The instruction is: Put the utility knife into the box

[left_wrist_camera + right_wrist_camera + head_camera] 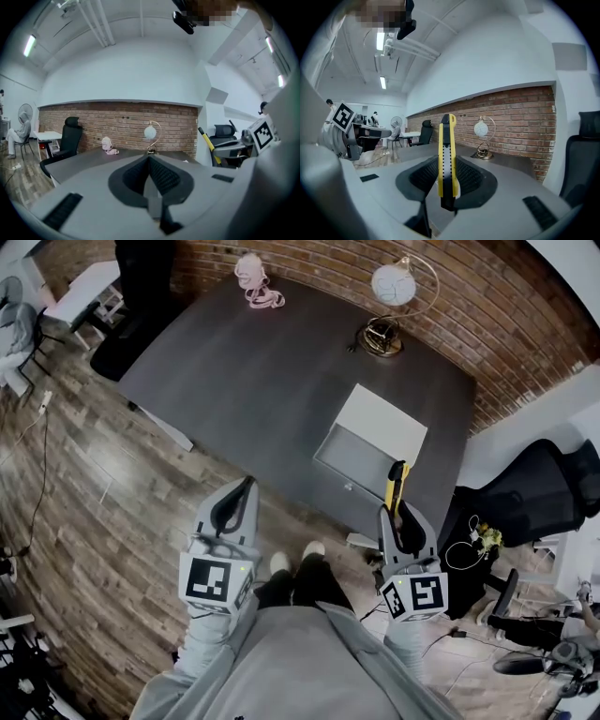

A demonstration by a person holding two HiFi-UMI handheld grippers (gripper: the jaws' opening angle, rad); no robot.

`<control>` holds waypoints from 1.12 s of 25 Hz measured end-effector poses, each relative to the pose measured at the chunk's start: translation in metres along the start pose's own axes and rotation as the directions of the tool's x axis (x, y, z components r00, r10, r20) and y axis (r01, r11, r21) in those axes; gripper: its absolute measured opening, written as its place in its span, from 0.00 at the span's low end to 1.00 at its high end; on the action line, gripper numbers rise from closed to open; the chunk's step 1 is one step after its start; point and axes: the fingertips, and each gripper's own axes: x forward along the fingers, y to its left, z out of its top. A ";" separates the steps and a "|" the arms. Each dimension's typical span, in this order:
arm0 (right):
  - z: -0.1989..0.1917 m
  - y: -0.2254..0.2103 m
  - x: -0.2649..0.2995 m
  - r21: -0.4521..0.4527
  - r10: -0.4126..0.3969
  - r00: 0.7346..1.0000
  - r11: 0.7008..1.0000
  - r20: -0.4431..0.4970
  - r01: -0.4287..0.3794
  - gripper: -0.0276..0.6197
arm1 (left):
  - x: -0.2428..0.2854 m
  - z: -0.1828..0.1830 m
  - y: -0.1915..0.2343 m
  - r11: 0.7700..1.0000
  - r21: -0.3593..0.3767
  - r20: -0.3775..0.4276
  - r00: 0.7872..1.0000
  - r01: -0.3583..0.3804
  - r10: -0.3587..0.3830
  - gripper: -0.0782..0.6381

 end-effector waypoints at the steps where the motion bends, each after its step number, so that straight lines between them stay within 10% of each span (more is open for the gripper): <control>1: -0.001 -0.001 0.001 0.004 -0.004 1.000 1.000 -0.003 0.005 0.24 | 0.003 -0.002 0.000 1.000 -0.003 -0.004 1.000 0.001 -0.001 0.14; 28: 0.017 -0.130 0.117 0.049 -0.100 0.995 0.994 0.004 0.100 0.24 | 0.217 0.053 -0.025 0.979 0.064 0.010 0.980 0.196 -0.197 0.14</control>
